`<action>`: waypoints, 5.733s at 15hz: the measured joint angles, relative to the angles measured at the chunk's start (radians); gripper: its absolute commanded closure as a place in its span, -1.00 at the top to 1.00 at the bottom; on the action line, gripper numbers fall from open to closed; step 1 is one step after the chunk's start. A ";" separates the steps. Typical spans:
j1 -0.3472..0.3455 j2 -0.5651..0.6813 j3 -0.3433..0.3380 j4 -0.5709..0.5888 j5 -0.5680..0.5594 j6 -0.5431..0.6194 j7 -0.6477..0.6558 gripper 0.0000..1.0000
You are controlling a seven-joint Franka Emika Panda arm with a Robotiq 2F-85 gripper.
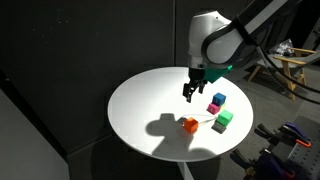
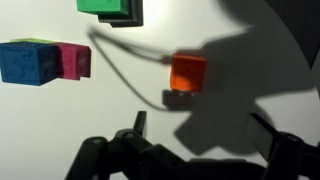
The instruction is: Pick up the orange block and put it on the lime green block
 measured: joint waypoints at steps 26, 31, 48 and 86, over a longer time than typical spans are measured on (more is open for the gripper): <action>0.041 0.131 -0.033 -0.044 0.003 0.152 0.022 1.00; 0.041 0.167 -0.055 -0.043 0.003 0.153 0.022 1.00; 0.085 0.223 -0.084 -0.015 0.003 0.158 0.049 1.00; 0.101 0.352 -0.108 0.081 0.003 0.158 0.051 1.00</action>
